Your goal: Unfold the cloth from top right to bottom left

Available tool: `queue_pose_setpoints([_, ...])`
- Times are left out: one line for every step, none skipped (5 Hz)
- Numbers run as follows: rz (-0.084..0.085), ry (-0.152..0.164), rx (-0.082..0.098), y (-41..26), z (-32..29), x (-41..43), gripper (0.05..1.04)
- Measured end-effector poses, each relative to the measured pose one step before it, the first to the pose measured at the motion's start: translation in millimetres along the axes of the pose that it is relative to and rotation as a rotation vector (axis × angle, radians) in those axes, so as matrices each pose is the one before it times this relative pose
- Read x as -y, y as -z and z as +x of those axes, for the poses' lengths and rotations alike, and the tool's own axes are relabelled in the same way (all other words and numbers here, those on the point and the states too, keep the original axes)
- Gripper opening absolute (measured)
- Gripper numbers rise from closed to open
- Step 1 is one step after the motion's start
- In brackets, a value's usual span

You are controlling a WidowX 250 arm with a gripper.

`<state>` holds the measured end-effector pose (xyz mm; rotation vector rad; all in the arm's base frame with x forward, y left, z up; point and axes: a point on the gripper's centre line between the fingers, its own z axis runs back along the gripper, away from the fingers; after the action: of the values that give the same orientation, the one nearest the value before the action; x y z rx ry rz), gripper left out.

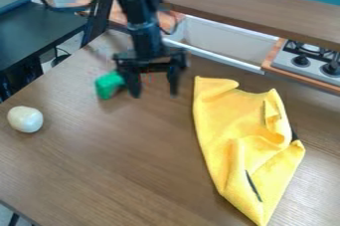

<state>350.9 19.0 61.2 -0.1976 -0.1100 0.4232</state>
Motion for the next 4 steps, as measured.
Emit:
queue_pose_setpoints([-0.0246,-0.0254,0.0205,4.44,3.65,20.66,1.001])
queue_pose_setpoints([-0.0129,-0.0184,0.0339,8.65,1.05,24.3,1.001])
queue_pose_setpoints([-0.0071,0.0092,0.0297,6.17,-2.19,27.51,1.001])
queue_pose_setpoints([0.0142,-0.0052,0.0148,13.83,1.59,15.73,1.001])
